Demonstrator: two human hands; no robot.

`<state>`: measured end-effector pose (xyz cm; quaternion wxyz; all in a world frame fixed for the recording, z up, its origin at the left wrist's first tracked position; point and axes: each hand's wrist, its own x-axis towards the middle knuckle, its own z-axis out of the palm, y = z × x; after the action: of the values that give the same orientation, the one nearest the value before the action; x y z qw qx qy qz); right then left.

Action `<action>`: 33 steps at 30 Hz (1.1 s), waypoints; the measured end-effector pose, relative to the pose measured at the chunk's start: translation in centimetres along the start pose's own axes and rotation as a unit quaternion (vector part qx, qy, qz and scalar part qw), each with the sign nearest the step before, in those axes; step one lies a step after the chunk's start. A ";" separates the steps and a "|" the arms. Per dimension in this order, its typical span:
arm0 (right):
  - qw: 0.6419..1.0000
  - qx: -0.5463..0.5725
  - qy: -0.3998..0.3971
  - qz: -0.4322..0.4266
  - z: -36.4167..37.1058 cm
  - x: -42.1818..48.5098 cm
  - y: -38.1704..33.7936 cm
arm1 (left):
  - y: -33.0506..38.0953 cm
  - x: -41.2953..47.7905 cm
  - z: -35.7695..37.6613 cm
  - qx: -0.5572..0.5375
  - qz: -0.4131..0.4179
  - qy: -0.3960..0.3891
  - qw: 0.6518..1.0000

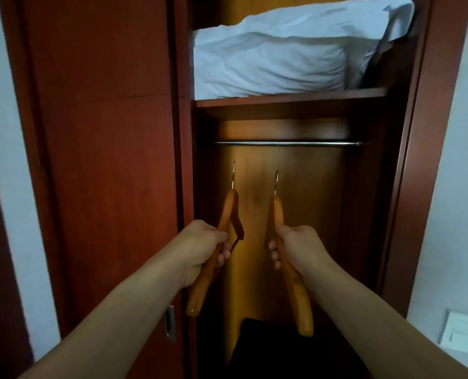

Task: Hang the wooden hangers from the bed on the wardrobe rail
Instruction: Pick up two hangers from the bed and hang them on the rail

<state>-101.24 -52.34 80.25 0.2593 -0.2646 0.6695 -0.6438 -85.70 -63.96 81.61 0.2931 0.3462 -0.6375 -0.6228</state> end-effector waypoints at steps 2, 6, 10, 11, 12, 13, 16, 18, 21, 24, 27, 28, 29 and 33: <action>1.000 -0.004 0.019 -0.011 0.4 1.1 -0.5 | 1.0 1.9 -0.1 -0.003 0.003 -0.011 1.000; 0.998 0.000 0.049 -0.029 1.2 4.3 -2.5 | 3.5 5.8 -0.2 -0.012 0.018 -0.015 1.000; 0.997 0.014 0.057 -0.040 2.2 8.5 -4.6 | 5.4 9.6 -0.3 -0.023 0.034 -0.010 0.999; 0.997 0.015 0.057 -0.041 2.4 9.7 -5.2 | 5.9 10.4 -0.2 -0.025 0.036 -0.009 0.999; 0.998 0.013 0.055 -0.041 2.6 10.8 -5.8 | 6.2 11.3 -0.2 -0.025 0.036 -0.007 0.999; 0.998 0.010 0.052 -0.042 2.7 12.0 -6.3 | 6.6 12.2 -0.1 -0.025 0.036 -0.005 0.999; 0.998 0.016 0.042 -0.047 3.2 15.4 -7.7 | 7.5 15.1 -0.1 -0.034 0.044 0.011 0.998; 0.998 0.027 0.037 -0.052 3.3 17.5 -8.3 | 8.2 16.9 0.0 -0.038 0.050 0.018 0.998; 0.997 0.032 0.033 -0.058 3.2 19.9 -9.2 | 9.1 19.2 0.1 -0.040 0.049 0.022 0.998; 0.998 0.026 0.033 -0.057 3.2 21.9 -9.6 | 9.6 21.4 0.4 -0.039 0.042 0.019 0.998; 0.998 0.023 0.030 -0.045 3.2 23.6 -9.5 | 9.5 23.7 0.9 -0.033 0.030 0.022 0.999; 0.999 0.022 0.027 -0.039 3.2 24.0 -9.5 | 9.3 24.4 1.0 -0.031 0.029 0.023 0.999; 0.999 0.021 0.023 -0.034 3.2 24.4 -9.4 | 9.2 25.1 1.1 -0.029 0.028 0.026 0.999; 0.999 0.022 0.023 -0.027 3.6 26.0 -9.4 | 9.0 27.3 1.4 -0.024 0.030 0.035 0.999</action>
<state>-117.49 -73.14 89.39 0.2321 -0.2621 0.6535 -0.6711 -103.55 -85.26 88.93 0.3418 0.3411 -0.6219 -0.6165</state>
